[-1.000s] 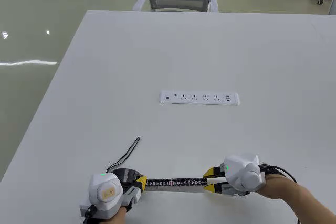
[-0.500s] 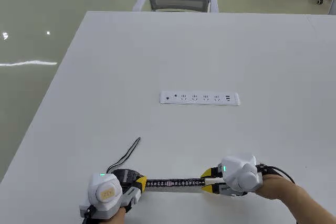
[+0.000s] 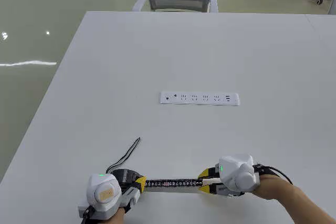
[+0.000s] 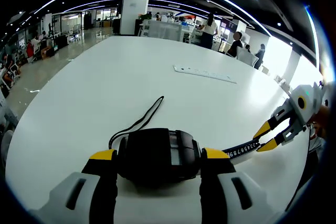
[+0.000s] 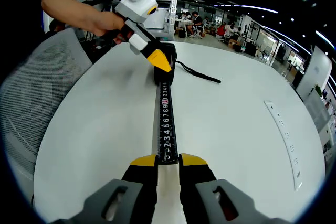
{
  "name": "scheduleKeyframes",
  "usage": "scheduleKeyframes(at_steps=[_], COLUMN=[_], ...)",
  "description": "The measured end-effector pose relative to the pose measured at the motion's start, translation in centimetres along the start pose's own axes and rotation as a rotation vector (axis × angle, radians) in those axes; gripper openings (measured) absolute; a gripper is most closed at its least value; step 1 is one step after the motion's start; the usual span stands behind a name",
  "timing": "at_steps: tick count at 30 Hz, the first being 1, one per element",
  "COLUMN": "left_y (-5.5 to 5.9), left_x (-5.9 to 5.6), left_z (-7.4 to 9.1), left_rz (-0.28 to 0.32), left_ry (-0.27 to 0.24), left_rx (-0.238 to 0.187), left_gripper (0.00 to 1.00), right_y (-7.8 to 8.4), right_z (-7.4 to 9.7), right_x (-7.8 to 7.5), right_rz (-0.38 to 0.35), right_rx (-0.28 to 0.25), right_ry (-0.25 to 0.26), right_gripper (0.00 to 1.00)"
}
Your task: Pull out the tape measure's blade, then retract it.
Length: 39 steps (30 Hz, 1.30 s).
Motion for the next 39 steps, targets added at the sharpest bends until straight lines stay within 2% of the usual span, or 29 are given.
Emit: scheduleKeyframes(at_steps=[39], left_y=[0.0], left_x=[0.4], left_z=[-0.1], left_rz=[0.011], left_ry=[0.006], left_rx=[0.001], left_gripper=[0.60], right_y=[-1.3], right_z=[-1.5], right_x=[-0.2], right_rz=[0.003], right_rx=[-0.025], right_ry=[-0.006], right_gripper=[0.14])
Point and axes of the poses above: the centre of the closed fingertips' face, and the gripper's own axes: z roughly backward along the fingers, x roughly to its left, y roughly out of its underside, the point moved 4 cm from there along z, roughly backward along the fingers, and after that the axes turned 8 degrees about z, right-handed, at the moved point
